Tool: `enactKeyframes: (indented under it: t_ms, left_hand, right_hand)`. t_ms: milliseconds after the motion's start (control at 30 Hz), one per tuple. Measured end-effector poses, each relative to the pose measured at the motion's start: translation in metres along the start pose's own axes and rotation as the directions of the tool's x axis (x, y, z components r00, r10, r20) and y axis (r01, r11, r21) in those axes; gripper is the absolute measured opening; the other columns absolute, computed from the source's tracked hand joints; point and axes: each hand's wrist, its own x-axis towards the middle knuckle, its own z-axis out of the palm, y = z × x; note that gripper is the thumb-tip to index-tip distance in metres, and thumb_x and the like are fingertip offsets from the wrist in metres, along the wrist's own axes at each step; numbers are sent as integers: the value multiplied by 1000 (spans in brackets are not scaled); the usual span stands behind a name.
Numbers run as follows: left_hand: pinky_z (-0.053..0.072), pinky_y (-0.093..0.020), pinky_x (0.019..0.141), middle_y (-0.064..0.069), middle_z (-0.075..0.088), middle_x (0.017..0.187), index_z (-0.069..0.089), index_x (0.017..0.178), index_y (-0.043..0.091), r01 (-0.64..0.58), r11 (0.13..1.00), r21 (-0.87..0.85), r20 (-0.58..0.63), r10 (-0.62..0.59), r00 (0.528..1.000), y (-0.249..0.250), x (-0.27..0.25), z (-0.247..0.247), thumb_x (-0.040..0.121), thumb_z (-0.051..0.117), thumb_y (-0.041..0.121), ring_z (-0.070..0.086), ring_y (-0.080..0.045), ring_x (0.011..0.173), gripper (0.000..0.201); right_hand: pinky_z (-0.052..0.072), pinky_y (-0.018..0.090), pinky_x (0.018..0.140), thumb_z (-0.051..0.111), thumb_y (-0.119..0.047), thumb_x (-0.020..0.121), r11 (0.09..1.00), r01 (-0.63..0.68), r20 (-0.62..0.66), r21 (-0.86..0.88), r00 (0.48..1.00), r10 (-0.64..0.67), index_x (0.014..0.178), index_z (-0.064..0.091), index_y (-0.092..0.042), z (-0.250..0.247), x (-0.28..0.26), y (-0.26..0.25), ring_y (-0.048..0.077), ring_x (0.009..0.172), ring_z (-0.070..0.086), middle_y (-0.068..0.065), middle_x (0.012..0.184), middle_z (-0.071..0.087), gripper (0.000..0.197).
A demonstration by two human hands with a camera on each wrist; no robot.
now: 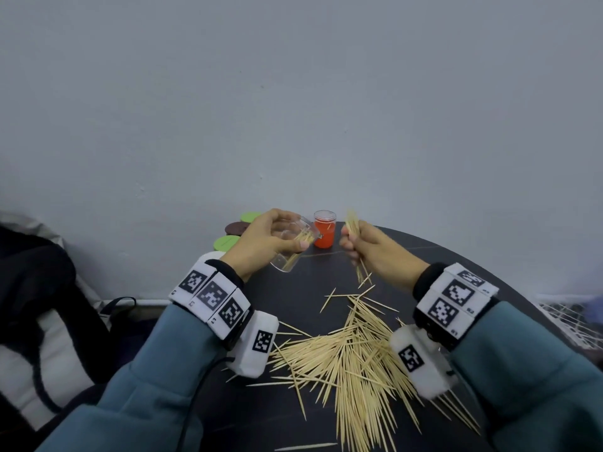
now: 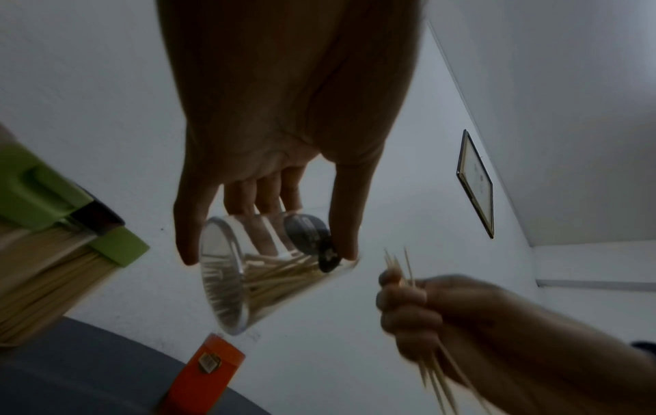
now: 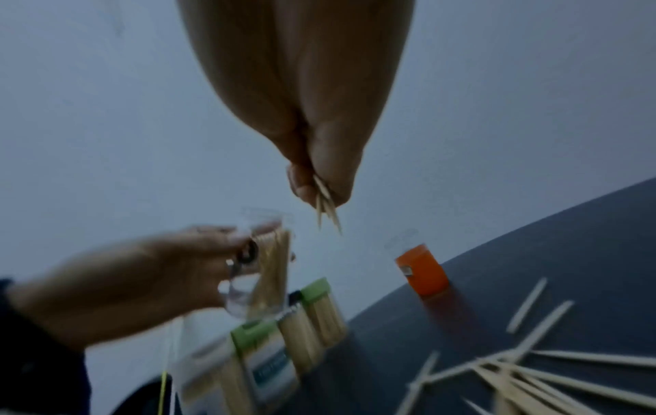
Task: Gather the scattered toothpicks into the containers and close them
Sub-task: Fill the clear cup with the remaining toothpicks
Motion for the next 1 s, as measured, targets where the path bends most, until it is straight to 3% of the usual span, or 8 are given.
enactKeyframes:
  t_ms: [167, 333, 433, 533, 667, 767, 867, 1000]
  left_hand:
    - [50, -34, 92, -13, 63, 118, 55, 116, 10, -9, 1000, 25, 132, 6, 991, 0, -4, 7, 73, 76, 1, 61, -21, 105, 49]
    - [50, -31, 91, -8, 65, 116, 55, 121, 11, -4, 999, 41, 273, -7, 962, 2, -8, 12, 74, 77, 6, 63, -20, 107, 52]
    - [51, -30, 90, -2, 65, 106, 55, 113, 17, 16, 1000, -23, 288, -8, 957, 3, -9, 15, 70, 77, 9, 63, -16, 100, 48]
    - [52, -18, 78, 0, 65, 101, 55, 108, 20, 33, 995, -90, 292, -6, 956, 3, -10, 17, 77, 71, -2, 64, -8, 92, 41]
    - [54, -21, 74, -10, 64, 118, 53, 122, 11, 54, 988, -144, 268, -13, 963, 3, -10, 17, 80, 69, 0, 66, -14, 97, 46]
    - [54, -28, 81, -13, 62, 124, 52, 127, 10, 49, 983, -179, 245, -4, 970, 3, -10, 16, 77, 71, 7, 63, -21, 107, 53]
    - [53, -24, 79, -9, 63, 117, 51, 127, 9, 50, 980, -194, 260, 3, 966, 4, -11, 18, 72, 72, 11, 64, -16, 100, 59]
    - [51, -18, 69, -1, 64, 104, 54, 123, 11, 47, 981, -188, 274, 6, 962, 4, -13, 21, 81, 67, 2, 65, -9, 89, 45]
  right_hand:
    - [33, 16, 55, 18, -2, 102, 941, 179, -192, 287, 973, -126, 86, 38, -17, 1, 16, -29, 6, 55, 33, -2, 68, 35, 29]
    - [36, 15, 56, 18, -2, 101, 905, 273, -271, 327, 944, -187, 88, 37, -19, 11, 23, -46, 6, 57, 35, -3, 70, 38, 29]
    - [40, 14, 57, 19, -4, 102, 903, 232, -224, 360, 962, -158, 90, 37, -18, 25, 19, -39, 7, 59, 38, -2, 72, 38, 26]
    - [46, 12, 58, 22, -5, 102, 908, 208, -180, 364, 972, -150, 101, 37, -11, 32, 8, -29, 6, 63, 46, -1, 75, 42, 16]
    - [46, 7, 62, 25, -6, 101, 911, 239, -203, 337, 963, -178, 106, 37, -9, 28, -2, -25, -7, 64, 59, 0, 82, 56, 13]
    - [48, 8, 67, 25, -5, 101, 885, 247, -193, 395, 964, -183, 105, 37, -9, 26, -7, -23, -3, 76, 64, 2, 92, 63, 13]
    - [47, 8, 70, 23, -4, 101, 887, 247, -168, 390, 966, -196, 104, 36, -8, 27, -12, -20, -2, 83, 64, 5, 104, 63, 13]
    - [47, 7, 72, 29, -10, 101, 920, 194, -176, 341, 974, -141, 105, 45, -4, 25, -13, -17, -5, 85, 62, 7, 121, 60, 17]
